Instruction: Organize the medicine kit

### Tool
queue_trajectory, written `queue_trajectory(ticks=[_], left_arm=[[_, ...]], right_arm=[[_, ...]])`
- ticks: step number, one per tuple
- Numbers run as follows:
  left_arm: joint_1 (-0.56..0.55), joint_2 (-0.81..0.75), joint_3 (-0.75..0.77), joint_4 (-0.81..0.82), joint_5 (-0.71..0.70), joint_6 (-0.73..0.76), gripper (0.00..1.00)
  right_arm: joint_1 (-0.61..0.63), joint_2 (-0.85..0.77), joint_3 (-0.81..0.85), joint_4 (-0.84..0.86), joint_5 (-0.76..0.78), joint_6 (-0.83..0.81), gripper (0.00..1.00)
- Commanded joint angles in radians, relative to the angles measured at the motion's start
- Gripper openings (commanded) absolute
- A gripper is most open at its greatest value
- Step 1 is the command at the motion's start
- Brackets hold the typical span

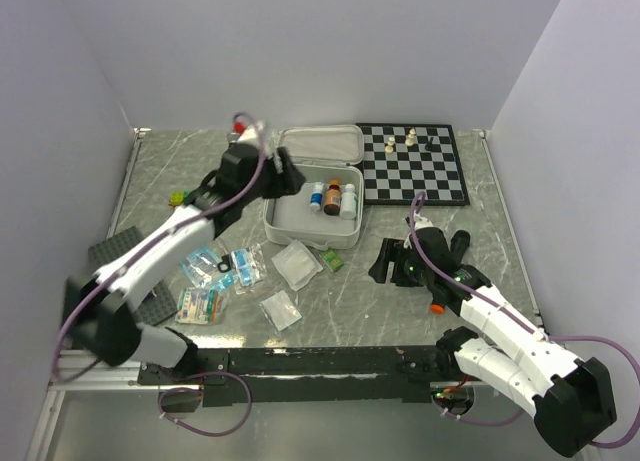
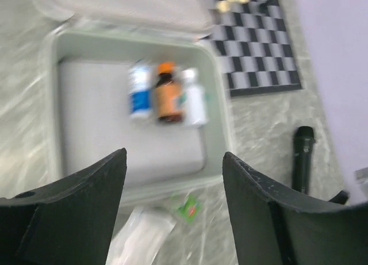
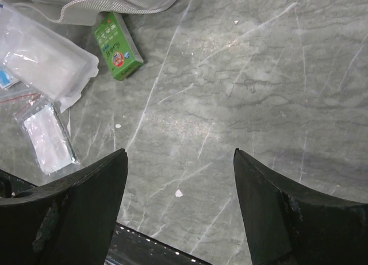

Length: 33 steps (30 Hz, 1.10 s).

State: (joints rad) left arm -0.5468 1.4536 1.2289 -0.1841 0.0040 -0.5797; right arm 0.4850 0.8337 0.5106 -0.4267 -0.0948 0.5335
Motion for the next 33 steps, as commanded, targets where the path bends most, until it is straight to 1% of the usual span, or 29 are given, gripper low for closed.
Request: queue_trajectory(ticks=[1, 3, 5, 6, 7, 9, 11, 13, 16, 19, 22, 24, 29, 33], left_arm=[[-0.021, -0.253, -0.25, -0.09, -0.257, -0.106, 0.7], [-0.073, -0.37, -0.357, -0.135, -0.369, -0.166, 0.69], [-0.1, -0.464, -0.439, -0.201, -0.429, -0.242, 0.68], [-0.11, -0.485, -0.477, -0.228, -0.438, -0.274, 0.68], [-0.119, -0.507, -0.508, -0.247, -0.434, -0.308, 0.68], [-0.148, -0.542, -0.575, -0.23, -0.392, -0.342, 0.67], [-0.205, -0.562, -0.644, -0.126, -0.348, -0.347, 0.67], [-0.243, -0.544, -0.672, -0.028, -0.296, -0.35, 0.67], [-0.262, -0.468, -0.692, 0.096, -0.242, -0.347, 0.68], [-0.265, -0.408, -0.718, 0.176, -0.234, -0.347, 0.68], [-0.265, -0.383, -0.767, 0.294, -0.219, -0.358, 0.71], [-0.263, -0.348, -0.764, 0.31, -0.219, -0.362, 0.73], [-0.263, -0.28, -0.737, 0.262, -0.259, -0.355, 0.77], [-0.255, -0.23, -0.729, 0.284, -0.253, -0.315, 0.76]], right_arm=[[0.02, -0.012, 0.009, 0.048, 0.004, -0.009, 0.81], [0.026, 0.005, 0.0, 0.06, 0.0, -0.009, 0.8], [0.036, 0.021, -0.007, 0.077, -0.008, -0.004, 0.8], [0.046, 0.027, -0.01, 0.086, -0.011, -0.003, 0.8], [0.055, 0.037, -0.012, 0.095, -0.011, 0.0, 0.8], [0.079, 0.06, -0.007, 0.109, -0.008, 0.002, 0.8], [0.107, 0.088, 0.003, 0.115, 0.003, 0.005, 0.8], [0.121, 0.107, 0.014, 0.12, 0.004, 0.008, 0.8], [0.129, 0.113, 0.022, 0.12, 0.001, 0.016, 0.8], [0.13, 0.094, 0.026, 0.106, 0.001, 0.02, 0.8], [0.13, 0.068, 0.031, 0.091, 0.003, 0.026, 0.8], [0.13, 0.055, 0.031, 0.086, 0.001, 0.029, 0.8], [0.13, 0.061, 0.026, 0.077, 0.01, 0.023, 0.81], [0.13, 0.067, 0.016, 0.092, 0.003, 0.029, 0.81]])
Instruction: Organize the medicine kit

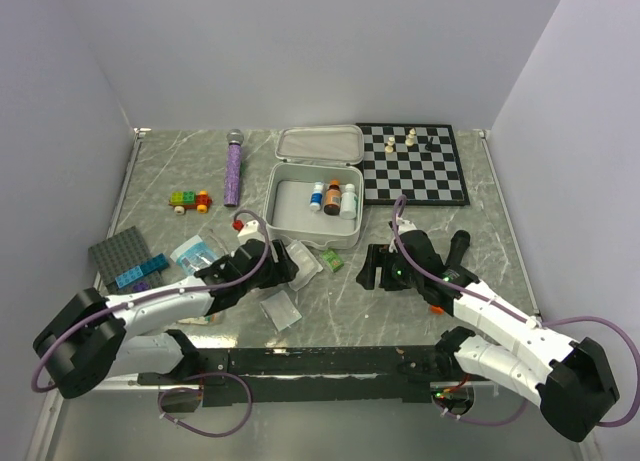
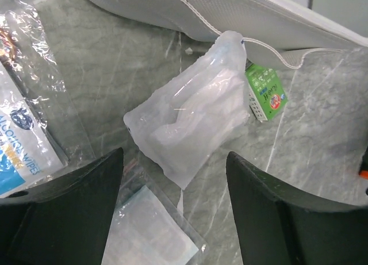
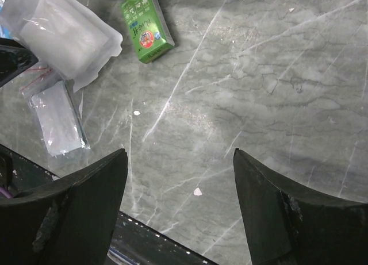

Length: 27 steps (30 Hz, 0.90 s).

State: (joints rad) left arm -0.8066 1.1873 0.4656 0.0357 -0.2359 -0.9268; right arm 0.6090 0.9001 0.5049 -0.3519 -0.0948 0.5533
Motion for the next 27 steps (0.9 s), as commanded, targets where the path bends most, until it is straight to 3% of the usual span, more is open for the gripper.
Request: queue_trajectory(ticks=[1, 9, 15, 25, 27], left_arm=[[0.004, 0.055, 0.039, 0.07, -0.011, 0.039, 0.74], [0.007, 0.143, 0.024, 0.185, 0.02, 0.039, 0.6], [0.007, 0.14, -0.002, 0.231, 0.026, 0.039, 0.38], [0.007, -0.081, -0.039, 0.113, 0.007, 0.046, 0.02], [0.007, -0.155, -0.039, 0.063, -0.002, 0.039, 0.01]], right_arm=[[0.006, -0.001, 0.018, 0.021, 0.001, 0.013, 0.81], [0.008, -0.012, 0.021, 0.004, 0.007, 0.011, 0.81], [0.006, -0.007, 0.024, 0.001, 0.012, 0.008, 0.81], [0.006, -0.006, 0.038, 0.007, 0.003, 0.014, 0.81], [0.006, -0.007, 0.041, 0.008, 0.001, 0.014, 0.81]])
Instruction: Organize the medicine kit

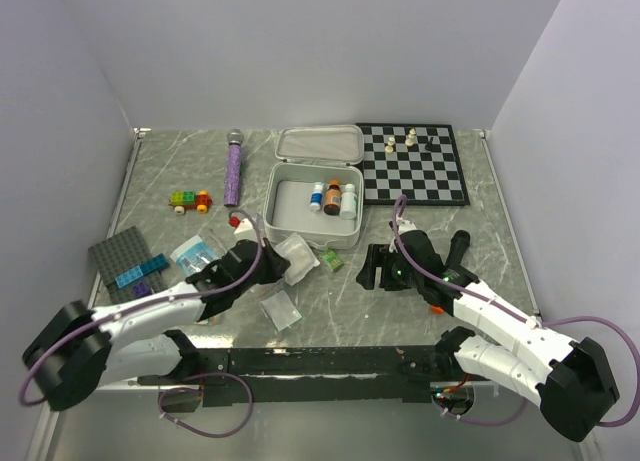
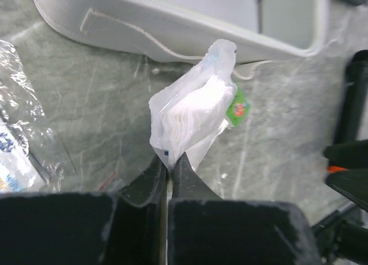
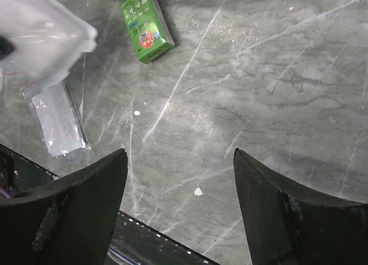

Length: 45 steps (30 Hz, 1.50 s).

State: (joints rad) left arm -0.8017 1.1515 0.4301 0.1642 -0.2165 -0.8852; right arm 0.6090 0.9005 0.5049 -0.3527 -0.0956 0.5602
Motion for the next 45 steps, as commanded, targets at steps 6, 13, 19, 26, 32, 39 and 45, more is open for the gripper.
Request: queue_trajectory(ticks=[6, 13, 19, 26, 32, 39, 45], left_arm=[[0.012, -0.312, 0.065, -0.193, -0.093, 0.057, 0.01], [0.234, -0.098, 0.356, -0.334, 0.087, 0.339, 0.01], [0.271, 0.226, 0.726, -0.583, 0.178, 0.635, 0.08], [0.34, 0.485, 0.953, -0.66, 0.263, 0.784, 0.09], [0.343, 0.649, 1.038, -0.674, 0.22, 0.827, 0.05], [0.343, 0.758, 1.096, -0.612, 0.164, 0.873, 0.03], [0.343, 0.792, 1.09, -0.485, 0.141, 0.924, 0.06]], right_arm=[[0.006, -0.014, 0.044, 0.014, -0.003, 0.007, 0.81], [0.006, -0.035, 0.034, 0.009, 0.002, 0.003, 0.81], [0.006, -0.051, 0.037, 0.004, 0.008, -0.009, 0.81], [0.005, -0.054, 0.026, 0.014, 0.007, -0.019, 0.81], [0.005, -0.072, 0.024, -0.011, 0.037, -0.052, 0.82], [0.006, -0.071, 0.026, -0.009, 0.03, -0.056, 0.82], [0.005, -0.038, 0.05, -0.017, 0.034, -0.071, 0.82]])
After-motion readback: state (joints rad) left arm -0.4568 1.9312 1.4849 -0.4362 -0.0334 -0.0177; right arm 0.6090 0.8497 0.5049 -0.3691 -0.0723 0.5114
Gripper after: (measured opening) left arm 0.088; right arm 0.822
